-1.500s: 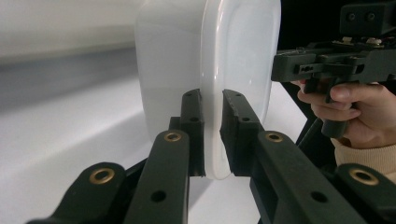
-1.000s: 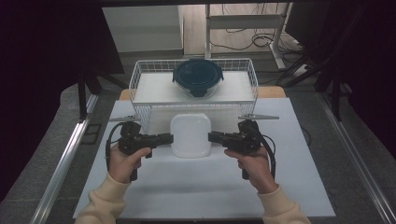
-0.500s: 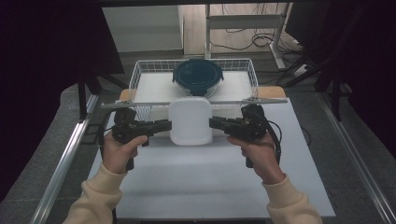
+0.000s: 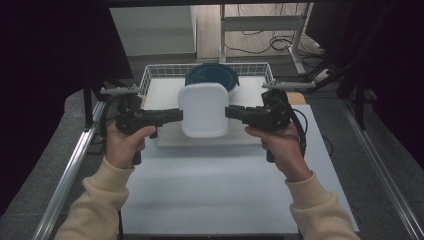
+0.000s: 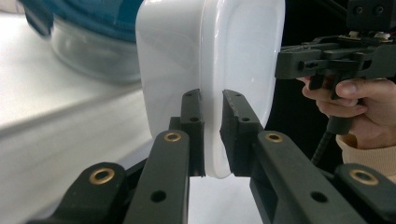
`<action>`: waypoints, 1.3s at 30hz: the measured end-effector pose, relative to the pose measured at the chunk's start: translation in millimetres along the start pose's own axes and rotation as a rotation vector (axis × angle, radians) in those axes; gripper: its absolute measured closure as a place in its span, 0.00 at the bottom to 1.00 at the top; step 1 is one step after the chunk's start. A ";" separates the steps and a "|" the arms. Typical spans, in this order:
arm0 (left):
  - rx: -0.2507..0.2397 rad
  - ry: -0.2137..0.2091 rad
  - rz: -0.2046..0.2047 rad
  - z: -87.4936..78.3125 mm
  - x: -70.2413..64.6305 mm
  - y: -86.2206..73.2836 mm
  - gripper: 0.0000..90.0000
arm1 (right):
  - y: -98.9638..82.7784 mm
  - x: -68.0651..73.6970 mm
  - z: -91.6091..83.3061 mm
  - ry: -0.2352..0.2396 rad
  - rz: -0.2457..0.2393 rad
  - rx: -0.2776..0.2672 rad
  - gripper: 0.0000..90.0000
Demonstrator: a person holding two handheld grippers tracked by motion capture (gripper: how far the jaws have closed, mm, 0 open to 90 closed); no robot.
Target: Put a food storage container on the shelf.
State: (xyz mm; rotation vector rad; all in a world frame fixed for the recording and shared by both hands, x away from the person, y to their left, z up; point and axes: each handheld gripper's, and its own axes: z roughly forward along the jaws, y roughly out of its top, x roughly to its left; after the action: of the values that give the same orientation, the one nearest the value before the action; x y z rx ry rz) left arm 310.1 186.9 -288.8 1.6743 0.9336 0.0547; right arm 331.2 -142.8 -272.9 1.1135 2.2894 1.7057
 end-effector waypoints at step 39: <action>0.055 -0.025 -0.135 35.9 54.4 96.4 0.89 | 100.6 -60.2 31.3 0.004 0.122 0.086 0.88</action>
State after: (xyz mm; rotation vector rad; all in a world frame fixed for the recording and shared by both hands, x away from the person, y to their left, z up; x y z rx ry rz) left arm 417.1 188.3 -243.1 1.6543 1.0350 -0.0831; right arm 440.0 -141.0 -219.1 1.2920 2.3633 1.6653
